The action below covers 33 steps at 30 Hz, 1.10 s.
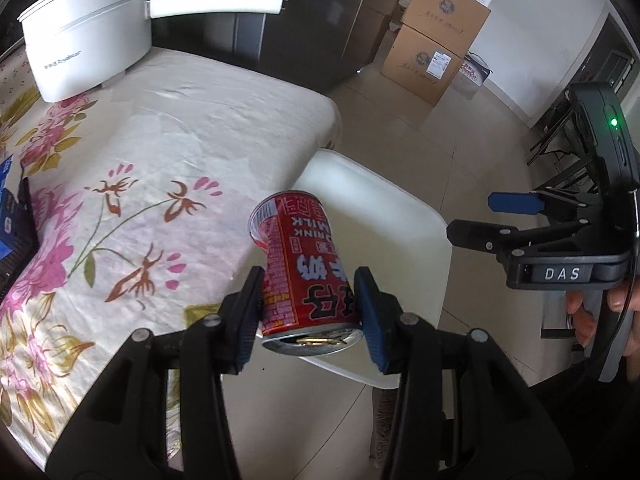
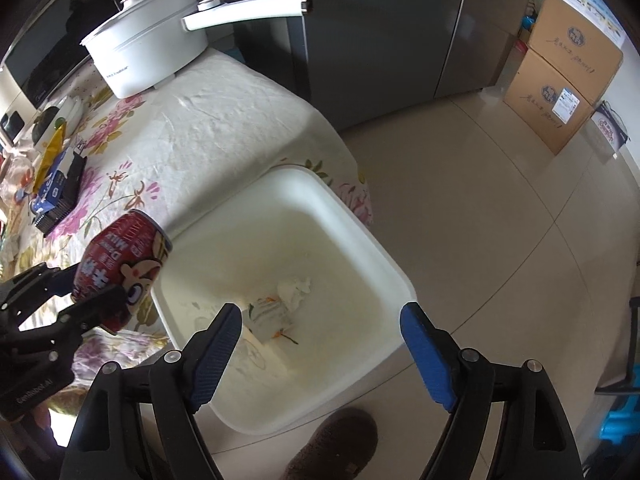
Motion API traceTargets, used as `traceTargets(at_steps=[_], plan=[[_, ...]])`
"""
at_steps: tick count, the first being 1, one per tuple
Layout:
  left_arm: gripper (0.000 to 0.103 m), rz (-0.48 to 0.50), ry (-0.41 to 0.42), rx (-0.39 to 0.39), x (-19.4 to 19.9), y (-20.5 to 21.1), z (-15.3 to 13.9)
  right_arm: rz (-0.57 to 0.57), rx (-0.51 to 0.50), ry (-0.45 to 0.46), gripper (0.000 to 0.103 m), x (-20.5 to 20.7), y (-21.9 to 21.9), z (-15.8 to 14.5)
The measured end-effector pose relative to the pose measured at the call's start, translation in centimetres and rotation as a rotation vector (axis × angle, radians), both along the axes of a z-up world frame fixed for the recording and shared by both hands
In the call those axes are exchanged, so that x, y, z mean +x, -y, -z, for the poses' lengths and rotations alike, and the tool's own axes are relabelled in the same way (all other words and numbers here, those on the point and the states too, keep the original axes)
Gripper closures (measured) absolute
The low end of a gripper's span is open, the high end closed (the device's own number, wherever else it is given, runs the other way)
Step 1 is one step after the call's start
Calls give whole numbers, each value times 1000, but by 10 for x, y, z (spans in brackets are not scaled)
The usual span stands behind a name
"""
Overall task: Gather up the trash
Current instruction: 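Open the left tool over the bin to drop the red can, then move both open tools back over the table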
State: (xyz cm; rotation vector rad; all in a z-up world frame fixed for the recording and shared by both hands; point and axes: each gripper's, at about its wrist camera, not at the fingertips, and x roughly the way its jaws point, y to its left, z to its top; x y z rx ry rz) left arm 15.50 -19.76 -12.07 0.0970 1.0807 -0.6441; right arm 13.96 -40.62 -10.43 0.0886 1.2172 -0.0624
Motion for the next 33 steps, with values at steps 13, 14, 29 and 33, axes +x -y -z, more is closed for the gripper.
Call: traceTargets(at_steps=[13, 14, 29, 33], plan=[[17, -29, 90, 86, 5, 11, 6, 30, -7, -4, 20, -6, 25, 2], [16, -36, 89, 93, 6, 8, 5, 30, -7, -2, 20, -6, 25, 1], [6, -196, 63, 118, 8, -70, -8, -24, -15, 18, 20, 5, -11, -7], [2, -258, 73, 135, 7, -100, -15, -52, -14, 26, 20, 13, -34, -11]])
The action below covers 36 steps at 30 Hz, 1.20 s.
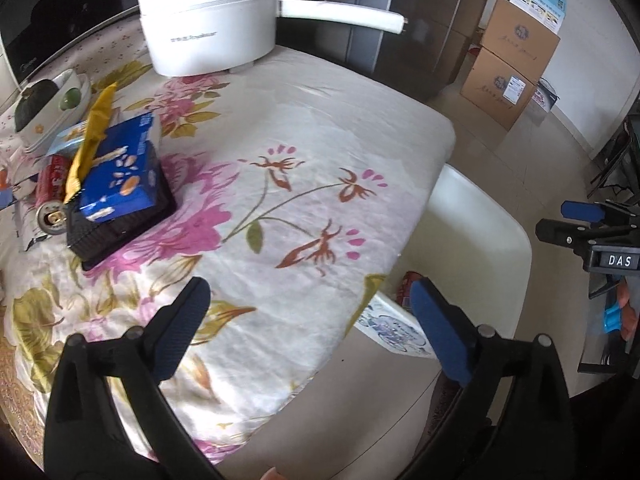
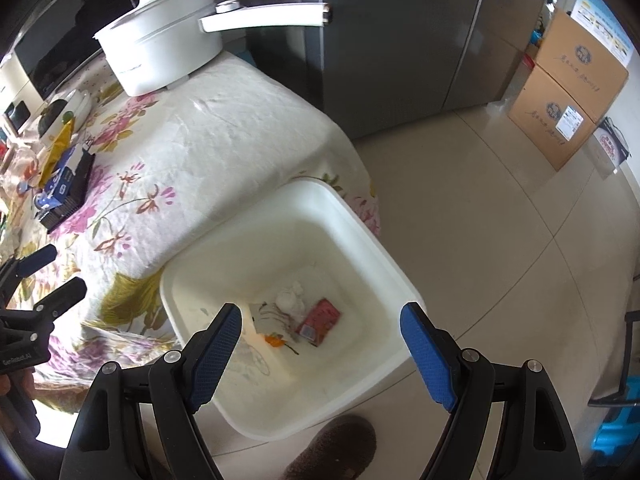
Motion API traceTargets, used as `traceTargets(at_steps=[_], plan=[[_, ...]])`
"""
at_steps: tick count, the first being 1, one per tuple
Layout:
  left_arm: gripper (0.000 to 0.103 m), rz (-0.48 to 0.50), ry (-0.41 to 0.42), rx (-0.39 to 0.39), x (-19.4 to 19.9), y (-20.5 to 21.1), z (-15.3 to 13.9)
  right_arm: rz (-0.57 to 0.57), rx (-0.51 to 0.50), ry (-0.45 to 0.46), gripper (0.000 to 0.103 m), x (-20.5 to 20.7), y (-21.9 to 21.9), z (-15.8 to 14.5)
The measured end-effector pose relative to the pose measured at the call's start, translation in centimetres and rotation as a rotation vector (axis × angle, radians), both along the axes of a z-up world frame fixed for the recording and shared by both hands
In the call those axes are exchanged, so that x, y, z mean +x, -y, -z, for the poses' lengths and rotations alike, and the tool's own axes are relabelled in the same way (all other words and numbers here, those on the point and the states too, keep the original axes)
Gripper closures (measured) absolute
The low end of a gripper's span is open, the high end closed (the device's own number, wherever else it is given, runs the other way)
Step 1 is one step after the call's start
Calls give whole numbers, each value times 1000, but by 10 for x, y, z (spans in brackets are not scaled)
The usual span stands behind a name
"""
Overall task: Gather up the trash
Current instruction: 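Move both open tools back over the table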
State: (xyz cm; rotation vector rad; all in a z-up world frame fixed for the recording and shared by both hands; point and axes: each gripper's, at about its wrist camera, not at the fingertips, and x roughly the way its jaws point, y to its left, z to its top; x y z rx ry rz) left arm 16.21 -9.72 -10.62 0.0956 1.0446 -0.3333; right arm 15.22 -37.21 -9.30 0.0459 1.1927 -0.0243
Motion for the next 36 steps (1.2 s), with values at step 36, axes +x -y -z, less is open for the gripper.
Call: traceTargets(at_steps=[36], plan=[[1, -492, -44, 33, -46, -291, -8, -248, 91, 68, 20, 70, -270, -15]])
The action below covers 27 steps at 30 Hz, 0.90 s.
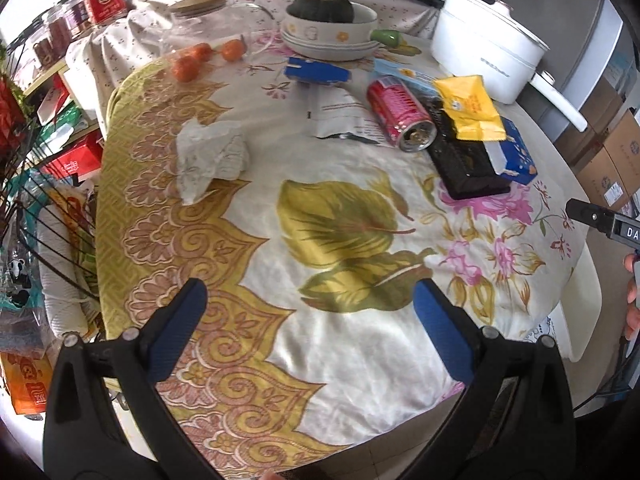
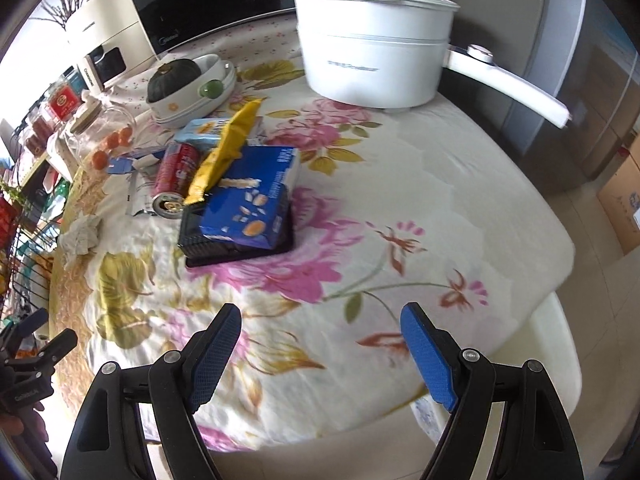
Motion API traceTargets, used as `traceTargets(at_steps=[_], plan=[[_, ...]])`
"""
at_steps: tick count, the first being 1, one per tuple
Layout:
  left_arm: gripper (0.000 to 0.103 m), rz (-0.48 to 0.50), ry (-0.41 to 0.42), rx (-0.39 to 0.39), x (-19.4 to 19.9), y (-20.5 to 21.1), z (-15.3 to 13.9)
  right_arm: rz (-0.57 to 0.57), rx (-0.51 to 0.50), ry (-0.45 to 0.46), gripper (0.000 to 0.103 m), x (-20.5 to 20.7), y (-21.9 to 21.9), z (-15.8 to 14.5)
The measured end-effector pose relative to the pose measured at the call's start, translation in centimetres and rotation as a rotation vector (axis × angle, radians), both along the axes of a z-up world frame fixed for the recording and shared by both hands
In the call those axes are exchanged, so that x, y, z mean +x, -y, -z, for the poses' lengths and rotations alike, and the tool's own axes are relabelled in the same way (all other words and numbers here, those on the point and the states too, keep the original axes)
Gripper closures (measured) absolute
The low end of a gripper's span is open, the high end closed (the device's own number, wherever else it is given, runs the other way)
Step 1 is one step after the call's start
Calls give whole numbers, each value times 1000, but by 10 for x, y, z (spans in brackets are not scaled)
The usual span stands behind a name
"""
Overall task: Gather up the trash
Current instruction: 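Move both open tools back over the table, then grasp the blue snack box with the right tool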
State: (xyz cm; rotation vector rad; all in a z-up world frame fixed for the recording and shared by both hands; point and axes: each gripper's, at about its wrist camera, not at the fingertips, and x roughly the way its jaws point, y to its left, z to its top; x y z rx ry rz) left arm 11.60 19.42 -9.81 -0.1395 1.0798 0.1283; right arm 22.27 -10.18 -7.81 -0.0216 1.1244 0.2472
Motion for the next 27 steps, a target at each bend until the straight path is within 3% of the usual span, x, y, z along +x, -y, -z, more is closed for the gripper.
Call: traceTargets(at_steps=[8, 15, 19, 20, 22, 27], plan=[[1, -108, 1, -1, -10, -50, 10, 14, 55, 21, 20, 25, -36, 10], [1, -143, 6, -10, -9, -67, 17, 38, 54, 38, 20, 43, -50, 24], [1, -183, 55, 5, -4, -77, 14, 40, 57, 47, 20, 50, -51, 30], [1, -199, 66, -5, -3, -79, 14, 43, 54, 49, 22, 51, -50, 31], [1, -221, 80, -22, 1, -83, 14, 44, 52, 44, 41, 53, -49, 33], [1, -269, 107, -11, 20, -88, 18, 30, 54, 34, 42, 47, -41, 29]])
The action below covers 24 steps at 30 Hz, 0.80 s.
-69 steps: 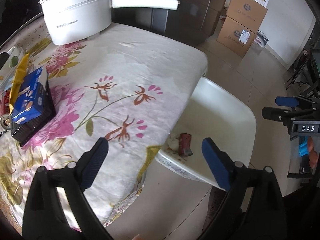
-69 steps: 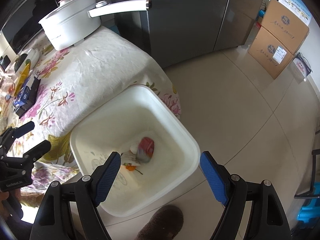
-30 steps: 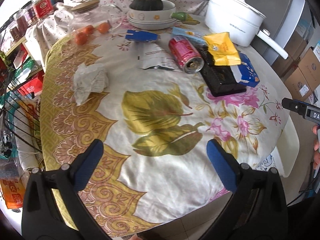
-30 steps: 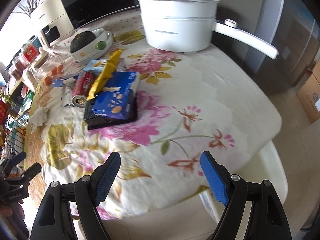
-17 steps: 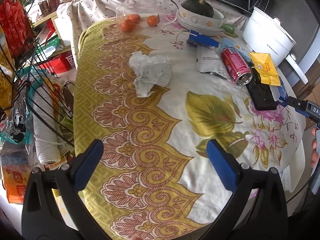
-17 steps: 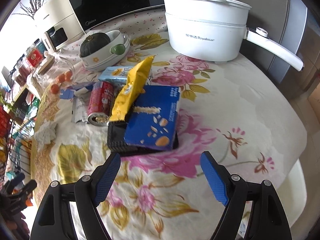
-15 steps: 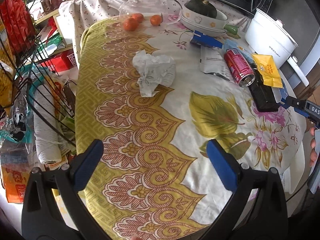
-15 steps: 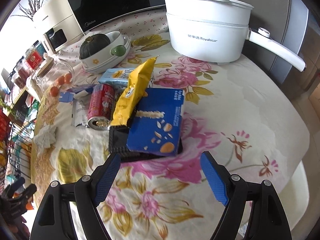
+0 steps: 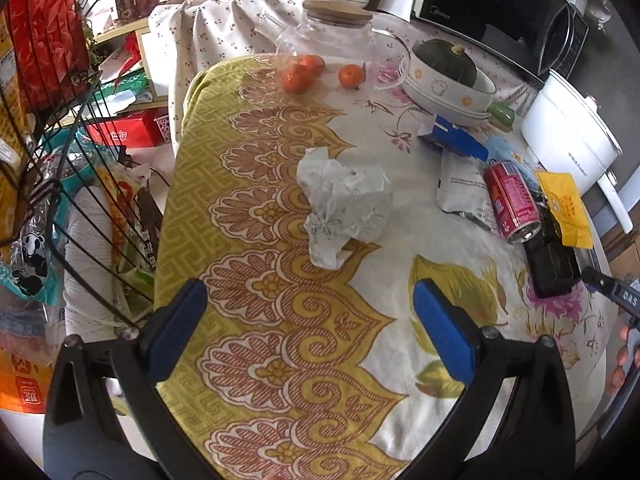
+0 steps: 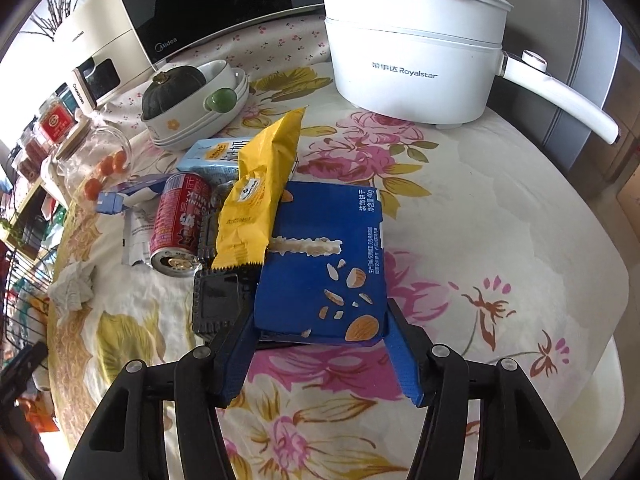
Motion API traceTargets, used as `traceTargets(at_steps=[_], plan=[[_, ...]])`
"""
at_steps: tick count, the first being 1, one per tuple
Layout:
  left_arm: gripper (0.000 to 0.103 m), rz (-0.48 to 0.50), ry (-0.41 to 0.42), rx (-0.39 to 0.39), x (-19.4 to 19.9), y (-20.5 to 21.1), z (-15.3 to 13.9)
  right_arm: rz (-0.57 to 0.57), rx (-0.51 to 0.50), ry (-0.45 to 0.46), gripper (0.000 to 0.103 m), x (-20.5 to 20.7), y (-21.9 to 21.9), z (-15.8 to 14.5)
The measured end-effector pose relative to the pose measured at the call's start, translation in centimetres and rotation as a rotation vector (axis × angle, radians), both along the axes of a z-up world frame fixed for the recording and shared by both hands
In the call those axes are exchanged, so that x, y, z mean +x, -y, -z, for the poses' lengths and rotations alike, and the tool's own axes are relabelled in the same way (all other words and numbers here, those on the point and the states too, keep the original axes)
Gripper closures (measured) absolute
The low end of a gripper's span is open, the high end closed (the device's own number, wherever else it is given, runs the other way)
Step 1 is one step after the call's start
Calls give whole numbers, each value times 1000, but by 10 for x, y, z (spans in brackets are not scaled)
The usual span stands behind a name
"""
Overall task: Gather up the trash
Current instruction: 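Grasp the blue snack box with the right tool, then grasp the crumpled white tissue with the left tool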
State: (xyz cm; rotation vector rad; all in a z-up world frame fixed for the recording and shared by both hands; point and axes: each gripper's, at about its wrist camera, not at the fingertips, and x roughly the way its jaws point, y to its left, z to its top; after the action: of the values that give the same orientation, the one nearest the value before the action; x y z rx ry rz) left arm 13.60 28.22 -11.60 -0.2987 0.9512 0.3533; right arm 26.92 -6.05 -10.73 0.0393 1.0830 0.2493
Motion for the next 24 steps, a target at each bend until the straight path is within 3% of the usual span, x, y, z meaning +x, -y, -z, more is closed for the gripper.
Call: traceTargets(at_steps=[6, 13, 19, 21, 24], plan=[[4, -1, 18, 47, 27, 3, 11, -4, 5, -5, 42, -13, 29, -18], [7, -36, 50, 21, 50, -6, 19, 12, -14, 12, 42, -26, 71, -35], [34, -50, 66, -33, 59, -12, 28, 18, -50, 20, 42, -37, 96, -39], [54, -34, 76, -45, 59, -11, 27, 22, -61, 18, 42, -39, 104, -39], [59, -4, 69, -41, 59, -3, 25, 29, -73, 16, 42, -43, 113, -39]])
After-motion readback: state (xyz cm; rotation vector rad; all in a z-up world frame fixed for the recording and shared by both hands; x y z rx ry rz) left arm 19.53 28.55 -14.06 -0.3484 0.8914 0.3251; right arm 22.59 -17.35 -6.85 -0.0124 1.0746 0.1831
